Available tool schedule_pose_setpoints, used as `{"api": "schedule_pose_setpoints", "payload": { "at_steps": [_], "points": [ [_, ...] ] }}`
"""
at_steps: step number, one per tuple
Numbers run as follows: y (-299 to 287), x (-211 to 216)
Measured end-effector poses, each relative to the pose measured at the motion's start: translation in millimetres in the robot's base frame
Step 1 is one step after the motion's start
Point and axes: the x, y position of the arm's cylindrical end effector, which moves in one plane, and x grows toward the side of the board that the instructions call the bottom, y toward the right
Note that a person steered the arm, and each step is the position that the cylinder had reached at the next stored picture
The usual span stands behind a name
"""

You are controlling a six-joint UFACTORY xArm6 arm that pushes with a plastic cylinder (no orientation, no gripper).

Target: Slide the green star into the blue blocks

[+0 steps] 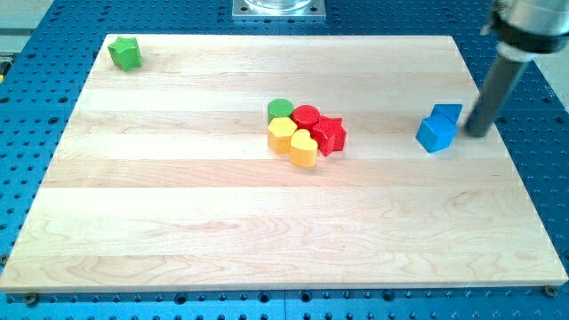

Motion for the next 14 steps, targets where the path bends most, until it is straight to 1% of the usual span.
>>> {"api": "schedule_pose_setpoints", "payload": {
  "at_steps": [1,2,3,4,5,6,7,8,9,10,11,12,13,14],
  "points": [
    [-29,-75],
    [-173,-107],
    [-341,-73],
    [-517,-66],
    [-581,-127],
    [-577,-167],
    [-488,-159],
    [-372,-144],
    [-237,-117],
    [-194,-119],
    [-178,-148],
    [-129,-126],
    [-102,-64],
    [-96,-64]
  ]
}}
